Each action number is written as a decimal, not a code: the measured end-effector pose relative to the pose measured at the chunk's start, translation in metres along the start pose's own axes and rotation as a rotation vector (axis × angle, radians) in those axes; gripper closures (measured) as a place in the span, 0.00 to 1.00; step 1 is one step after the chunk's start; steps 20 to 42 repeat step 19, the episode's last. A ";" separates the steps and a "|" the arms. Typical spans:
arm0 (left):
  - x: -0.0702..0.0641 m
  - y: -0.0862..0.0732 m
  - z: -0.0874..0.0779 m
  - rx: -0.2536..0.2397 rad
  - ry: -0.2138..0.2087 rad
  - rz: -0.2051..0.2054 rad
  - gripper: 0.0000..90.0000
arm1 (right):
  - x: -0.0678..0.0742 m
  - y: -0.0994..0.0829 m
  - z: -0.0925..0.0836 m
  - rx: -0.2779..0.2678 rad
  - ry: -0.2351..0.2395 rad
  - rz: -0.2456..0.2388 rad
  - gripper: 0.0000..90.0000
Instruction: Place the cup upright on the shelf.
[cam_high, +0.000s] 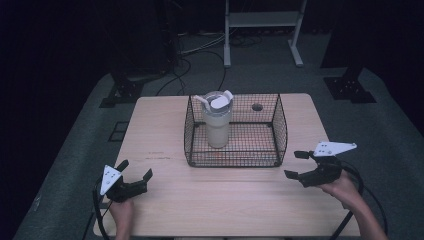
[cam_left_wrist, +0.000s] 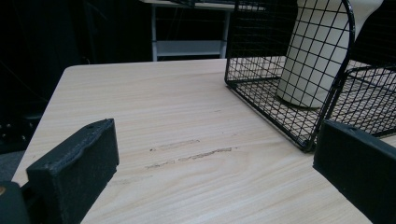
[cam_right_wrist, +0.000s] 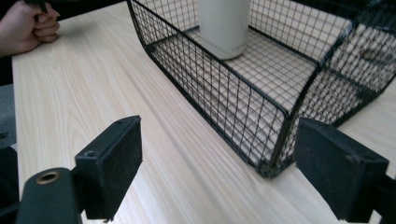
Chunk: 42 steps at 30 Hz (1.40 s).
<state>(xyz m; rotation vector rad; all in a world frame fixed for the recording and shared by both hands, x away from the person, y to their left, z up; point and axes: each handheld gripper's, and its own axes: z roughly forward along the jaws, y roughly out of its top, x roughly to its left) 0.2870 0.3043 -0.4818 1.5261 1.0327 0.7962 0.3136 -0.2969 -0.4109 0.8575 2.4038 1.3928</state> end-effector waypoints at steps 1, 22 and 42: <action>0.000 0.000 0.000 0.000 0.000 0.000 0.00 | 0.000 -0.002 0.000 0.000 -0.003 0.002 0.17; 0.001 0.000 0.001 -0.004 0.001 -0.007 0.00 | 0.002 -0.029 0.012 -0.009 -0.046 0.043 0.16; 0.001 0.000 0.001 -0.004 0.001 -0.007 0.00 | 0.002 -0.029 0.012 -0.009 -0.046 0.043 0.16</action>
